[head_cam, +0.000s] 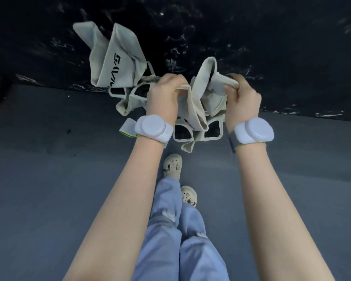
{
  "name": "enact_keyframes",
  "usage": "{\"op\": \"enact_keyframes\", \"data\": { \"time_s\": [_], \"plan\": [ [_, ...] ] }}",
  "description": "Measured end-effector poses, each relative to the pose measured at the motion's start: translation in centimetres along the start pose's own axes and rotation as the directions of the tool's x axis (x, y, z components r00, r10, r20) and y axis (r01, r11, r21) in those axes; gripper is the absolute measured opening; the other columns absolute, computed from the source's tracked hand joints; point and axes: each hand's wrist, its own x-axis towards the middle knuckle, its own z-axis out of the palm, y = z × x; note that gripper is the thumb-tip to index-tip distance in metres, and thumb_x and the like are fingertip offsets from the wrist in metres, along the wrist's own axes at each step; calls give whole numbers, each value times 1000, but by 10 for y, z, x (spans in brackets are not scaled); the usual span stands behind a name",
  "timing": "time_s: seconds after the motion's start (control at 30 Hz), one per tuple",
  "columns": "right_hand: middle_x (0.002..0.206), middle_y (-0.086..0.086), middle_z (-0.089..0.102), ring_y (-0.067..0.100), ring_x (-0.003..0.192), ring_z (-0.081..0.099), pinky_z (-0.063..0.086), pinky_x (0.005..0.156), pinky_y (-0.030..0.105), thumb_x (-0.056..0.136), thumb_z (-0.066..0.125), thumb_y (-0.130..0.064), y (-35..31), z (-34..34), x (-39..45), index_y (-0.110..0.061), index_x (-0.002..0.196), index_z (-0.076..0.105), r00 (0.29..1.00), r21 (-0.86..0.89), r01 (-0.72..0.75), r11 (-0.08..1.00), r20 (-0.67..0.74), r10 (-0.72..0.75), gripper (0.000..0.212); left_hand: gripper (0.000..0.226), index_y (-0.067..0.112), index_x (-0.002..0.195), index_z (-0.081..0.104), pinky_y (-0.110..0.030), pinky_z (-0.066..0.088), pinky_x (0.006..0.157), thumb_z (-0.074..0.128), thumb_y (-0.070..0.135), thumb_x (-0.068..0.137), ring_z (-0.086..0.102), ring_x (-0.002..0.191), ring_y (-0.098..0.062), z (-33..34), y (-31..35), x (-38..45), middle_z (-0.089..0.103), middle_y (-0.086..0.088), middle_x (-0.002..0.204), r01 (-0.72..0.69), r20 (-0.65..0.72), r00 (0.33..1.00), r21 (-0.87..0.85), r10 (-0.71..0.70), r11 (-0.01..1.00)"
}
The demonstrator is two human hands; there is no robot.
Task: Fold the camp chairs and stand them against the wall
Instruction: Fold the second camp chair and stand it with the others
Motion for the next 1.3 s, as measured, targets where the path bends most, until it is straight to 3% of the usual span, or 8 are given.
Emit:
{"op": "enact_keyframes", "data": {
  "time_s": [0.23,0.53,0.67,0.73,0.87,1.0,1.1,1.3],
  "plan": [
    [107,19,70,32,95,63,30,62,13,99,46,-14,-18,13,58,-3,125,58,997,-39,33,999,-72,-36,30,43,0,77,68,-41,52,72,33,23,70,63,80,-25,-3,-3,75,66,-16,88,-74,69,995,-13,75,997],
    [107,19,70,27,90,63,32,62,6,99,47,-12,-21,32,74,-3,126,58,991,-27,-34,999,-128,30,31,36,-1,80,69,-20,50,72,36,13,78,60,81,-15,-5,-23,114,67,-16,93,-162,160,975,25,156,987],
    [109,22,70,36,99,64,31,64,16,100,45,-15,-10,46,70,-4,128,56,996,-34,-69,997,-67,67,32,23,-1,85,70,-9,46,75,48,-2,83,65,86,-22,0,-51,115,67,-17,98,-146,293,948,59,123,987],
    [105,22,70,37,93,64,28,61,17,101,44,-16,-8,49,73,-3,126,56,994,-26,-79,997,-75,77,31,27,0,86,70,-19,49,75,45,11,82,62,87,-16,3,-54,113,66,-17,99,-155,271,953,47,137,987],
    [103,22,67,38,92,62,43,68,30,100,42,-19,-3,52,77,-3,130,43,986,-15,-161,987,-38,160,34,31,7,115,61,0,39,74,57,5,84,52,96,-6,14,-54,112,61,-14,115,-48,180,983,64,36,997],
    [120,22,60,38,109,58,52,79,44,97,45,-19,15,58,76,-4,141,24,957,-155,-287,946,3,291,50,44,5,125,49,-7,41,77,65,14,86,54,104,-19,24,-65,99,50,-16,125,102,176,977,95,-118,990],
    [133,19,50,37,120,51,48,77,42,95,50,-19,43,65,70,-7,145,17,909,-342,-358,869,85,408,61,45,2,125,47,-32,47,84,64,16,86,55,108,-33,35,-83,82,49,-20,125,163,197,959,215,-206,963],
    [128,14,53,34,116,54,42,76,38,94,56,-25,78,80,54,-41,148,-4,779,-479,-417,773,250,575,83,74,5,141,26,-39,48,80,59,43,87,57,114,-38,58,-118,53,55,-21,130,266,392,812,411,-432,872]
  ]
}}
